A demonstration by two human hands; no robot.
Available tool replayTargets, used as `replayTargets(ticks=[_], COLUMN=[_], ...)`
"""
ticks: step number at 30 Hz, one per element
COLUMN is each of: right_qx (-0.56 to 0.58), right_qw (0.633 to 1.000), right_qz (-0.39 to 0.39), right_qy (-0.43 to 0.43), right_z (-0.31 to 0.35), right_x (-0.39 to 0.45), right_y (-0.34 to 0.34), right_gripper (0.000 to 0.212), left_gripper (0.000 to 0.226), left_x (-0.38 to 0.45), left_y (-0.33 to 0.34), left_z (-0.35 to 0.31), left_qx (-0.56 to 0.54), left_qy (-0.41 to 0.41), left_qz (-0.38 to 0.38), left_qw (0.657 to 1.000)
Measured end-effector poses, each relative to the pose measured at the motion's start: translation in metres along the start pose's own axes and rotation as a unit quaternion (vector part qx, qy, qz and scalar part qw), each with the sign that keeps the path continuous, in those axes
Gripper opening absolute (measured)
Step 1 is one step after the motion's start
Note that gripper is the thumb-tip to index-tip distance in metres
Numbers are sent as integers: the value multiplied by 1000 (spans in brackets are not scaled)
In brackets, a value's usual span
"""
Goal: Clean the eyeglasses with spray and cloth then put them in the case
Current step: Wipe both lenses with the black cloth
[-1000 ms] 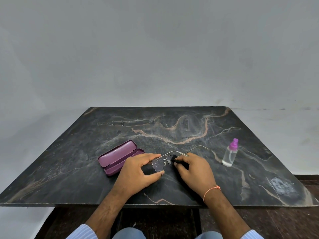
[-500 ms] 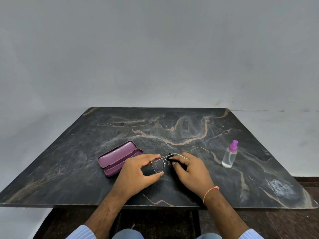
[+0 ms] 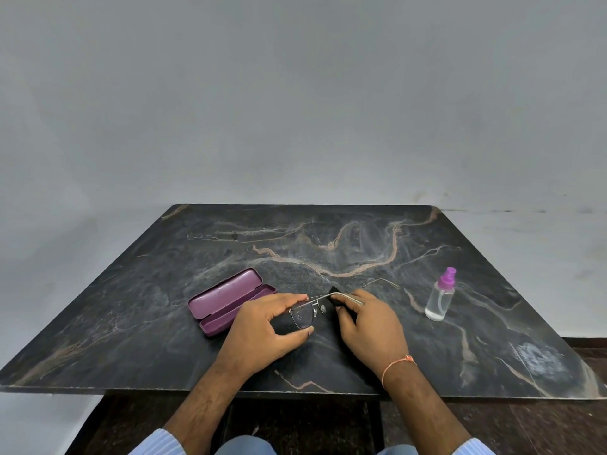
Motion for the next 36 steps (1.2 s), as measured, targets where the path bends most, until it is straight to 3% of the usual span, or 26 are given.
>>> replayTargets(ticks=[6,11,15,21,26,30,36], right_qx=[-40,8,42,-35,25,-17,5], right_qw=[999,999,998,999,999,999,999], right_qz=[3,29,35,21,25,15,37], right_qy=[26,15,5,29,4,24,-3], right_z=[-3,-4,-1,-1,3,-1,-1], right_x=[-1,-3,-6,-5,-7,-3,2], right_y=[-1,1,-3,-6,-6,-6,4], right_gripper=[23,42,33,27,38,27,35], left_gripper=[58,57,58,57,57,57,57], left_x=[0,0,0,0,0,0,0], left_y=[-1,-1,-2,-2,-3,-1,-2], left_z=[0,1,2,0,1,0,1], left_qx=[0,-2,0,2,-2,1,-3], left_qy=[-2,-2,-7,-6,-7,-1,-4], left_qz=[-1,-7,-11,-17,-23,-15,-15], left_qw=[1000,1000,1000,1000,1000,1000,1000])
Point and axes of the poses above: each hand's wrist, its own x-axis towards the middle knuckle, its own y-axis out of the palm, z = x × y, the point moved 5 cm from there along x, towards the middle knuckle, and after that the axes turned 14 degrees about -x, right-handed, at the moved point
